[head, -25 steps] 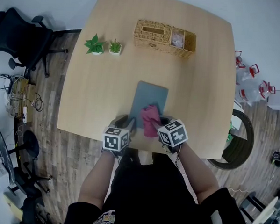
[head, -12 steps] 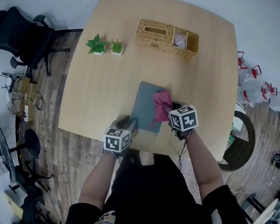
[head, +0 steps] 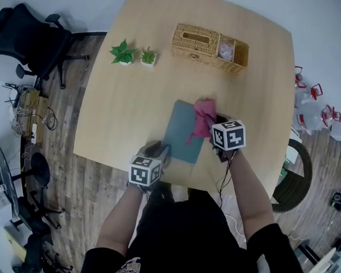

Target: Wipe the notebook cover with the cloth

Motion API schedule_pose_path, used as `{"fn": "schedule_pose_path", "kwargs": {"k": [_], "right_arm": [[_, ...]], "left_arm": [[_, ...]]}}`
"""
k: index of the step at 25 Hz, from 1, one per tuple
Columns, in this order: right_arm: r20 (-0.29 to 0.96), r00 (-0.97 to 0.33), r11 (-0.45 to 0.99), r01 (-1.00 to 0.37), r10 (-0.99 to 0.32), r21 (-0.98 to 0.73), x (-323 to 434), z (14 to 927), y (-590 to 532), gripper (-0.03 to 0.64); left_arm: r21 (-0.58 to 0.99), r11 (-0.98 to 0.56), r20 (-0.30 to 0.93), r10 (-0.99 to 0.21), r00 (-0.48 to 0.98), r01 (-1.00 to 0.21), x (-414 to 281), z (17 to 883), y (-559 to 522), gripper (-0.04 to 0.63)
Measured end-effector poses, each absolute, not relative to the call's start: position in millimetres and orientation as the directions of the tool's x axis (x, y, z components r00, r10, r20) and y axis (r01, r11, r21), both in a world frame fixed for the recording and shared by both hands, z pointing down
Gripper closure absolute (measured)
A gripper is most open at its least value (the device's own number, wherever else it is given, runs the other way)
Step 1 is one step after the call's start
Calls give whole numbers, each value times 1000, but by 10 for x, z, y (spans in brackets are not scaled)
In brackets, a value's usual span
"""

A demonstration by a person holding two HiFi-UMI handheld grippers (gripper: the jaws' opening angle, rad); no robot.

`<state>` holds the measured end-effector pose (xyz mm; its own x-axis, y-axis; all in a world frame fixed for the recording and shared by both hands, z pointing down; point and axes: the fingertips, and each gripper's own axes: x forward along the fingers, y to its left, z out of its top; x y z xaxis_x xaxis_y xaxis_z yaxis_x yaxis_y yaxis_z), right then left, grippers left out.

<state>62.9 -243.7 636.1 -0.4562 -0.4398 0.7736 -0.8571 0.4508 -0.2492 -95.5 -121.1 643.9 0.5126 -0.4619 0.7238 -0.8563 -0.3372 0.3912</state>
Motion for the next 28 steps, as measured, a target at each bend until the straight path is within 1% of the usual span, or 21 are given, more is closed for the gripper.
{"fn": "schedule_pose_path", "kwargs": {"k": [7, 13, 28], "right_arm": [[752, -404, 418, -889, -522, -188, 648, 6258, -2624, 557], [701, -439, 452, -873, -562, -185, 463, 6103, -2711, 557], [731, -454, 529, -835, -510, -150, 94, 6238, -2613, 557]], "left_arm": [[389, -338, 724, -463, 511, -857, -958, 6437, -1212, 471], [391, -336, 724, -463, 512, -857, -958, 6444, -1206, 471], [392, -339, 722, -463, 515, -855, -966, 6445, -1212, 471]]}}
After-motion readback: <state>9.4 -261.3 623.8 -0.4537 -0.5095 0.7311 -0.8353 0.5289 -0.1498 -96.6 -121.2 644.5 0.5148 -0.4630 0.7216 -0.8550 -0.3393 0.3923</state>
